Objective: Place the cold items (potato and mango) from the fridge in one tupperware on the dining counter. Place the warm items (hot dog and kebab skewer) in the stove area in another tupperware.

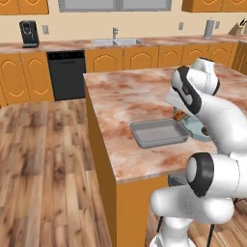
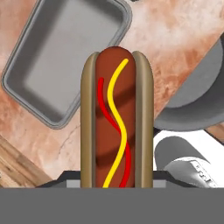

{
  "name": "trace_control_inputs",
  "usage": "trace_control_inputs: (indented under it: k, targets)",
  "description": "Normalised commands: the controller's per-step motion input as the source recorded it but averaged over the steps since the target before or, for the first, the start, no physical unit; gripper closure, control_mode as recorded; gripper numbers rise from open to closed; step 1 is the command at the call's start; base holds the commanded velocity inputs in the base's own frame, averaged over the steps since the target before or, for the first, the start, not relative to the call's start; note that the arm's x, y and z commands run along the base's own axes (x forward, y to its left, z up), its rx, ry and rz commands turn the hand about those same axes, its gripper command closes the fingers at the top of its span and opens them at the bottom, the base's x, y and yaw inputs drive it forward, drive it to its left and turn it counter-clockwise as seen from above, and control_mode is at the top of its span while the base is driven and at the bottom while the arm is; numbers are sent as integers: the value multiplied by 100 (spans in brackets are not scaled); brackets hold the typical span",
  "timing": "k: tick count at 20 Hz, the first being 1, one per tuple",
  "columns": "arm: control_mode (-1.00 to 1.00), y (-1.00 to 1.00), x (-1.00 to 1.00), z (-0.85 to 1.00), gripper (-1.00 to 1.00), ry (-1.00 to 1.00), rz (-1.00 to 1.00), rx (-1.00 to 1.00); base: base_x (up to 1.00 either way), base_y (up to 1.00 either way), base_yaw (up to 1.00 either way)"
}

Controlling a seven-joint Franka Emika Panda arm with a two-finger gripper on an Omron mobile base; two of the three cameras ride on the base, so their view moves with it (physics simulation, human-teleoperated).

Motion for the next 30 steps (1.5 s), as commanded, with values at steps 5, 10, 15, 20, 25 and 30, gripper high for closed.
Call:
trace_control_inputs:
  k: [5, 10, 15, 20, 25, 30]
  targets:
    - [-100, 17, 40, -53, 100, 1, -18, 0, 0, 0, 0]
    - [-100, 2, 38, -35, 100, 0, -23, 0, 0, 0, 0]
    - [-100, 0, 33, -31, 100, 0, -23, 0, 0, 0, 0]
    - [-100, -5, 28, -34, 100, 0, -13, 0, 0, 0, 0]
    - [-100, -3, 8, -43, 100, 7, 0, 0, 0, 0, 0]
    - [-100, 0, 27, -34, 100, 8, 0, 0, 0, 0, 0]
